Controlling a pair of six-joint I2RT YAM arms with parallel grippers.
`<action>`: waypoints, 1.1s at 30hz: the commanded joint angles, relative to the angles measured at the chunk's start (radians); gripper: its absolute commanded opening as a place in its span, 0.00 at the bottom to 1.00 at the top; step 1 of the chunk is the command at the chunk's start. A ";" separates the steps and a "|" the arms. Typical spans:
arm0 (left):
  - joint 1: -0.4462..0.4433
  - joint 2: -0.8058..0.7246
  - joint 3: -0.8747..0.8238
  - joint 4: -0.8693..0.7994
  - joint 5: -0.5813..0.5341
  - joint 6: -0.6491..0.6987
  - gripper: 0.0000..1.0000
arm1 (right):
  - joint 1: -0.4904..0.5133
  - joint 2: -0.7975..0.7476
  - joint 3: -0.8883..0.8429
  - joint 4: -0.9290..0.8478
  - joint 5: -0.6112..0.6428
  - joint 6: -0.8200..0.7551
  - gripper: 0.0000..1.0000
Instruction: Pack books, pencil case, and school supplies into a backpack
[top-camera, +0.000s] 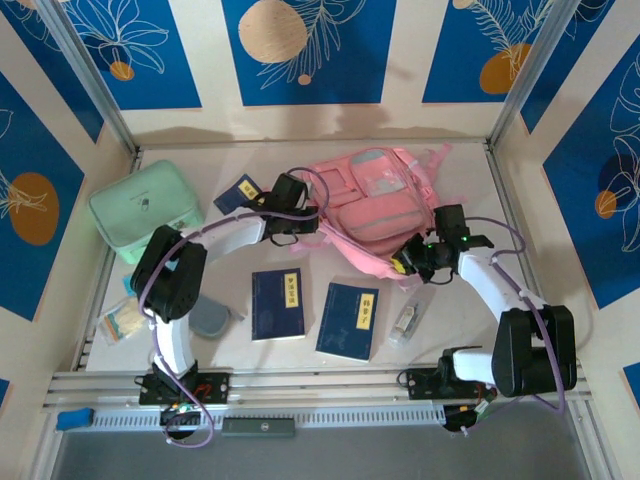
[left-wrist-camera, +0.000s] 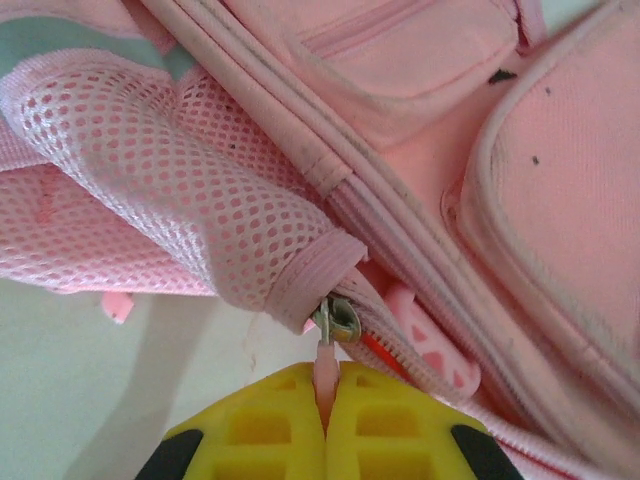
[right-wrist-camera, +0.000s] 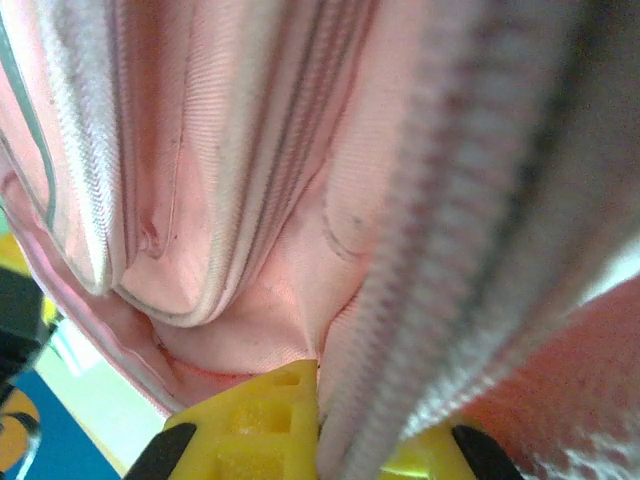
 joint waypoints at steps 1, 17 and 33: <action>0.032 0.030 0.087 0.033 -0.015 0.017 0.00 | 0.080 0.022 0.053 0.043 0.022 0.056 0.00; 0.119 0.004 0.176 -0.066 0.169 0.047 0.37 | 0.313 0.219 0.233 0.206 0.136 0.088 0.59; -0.088 -0.419 -0.265 -0.190 0.187 -0.257 0.58 | 0.357 -0.117 0.143 -0.326 0.169 -0.246 0.90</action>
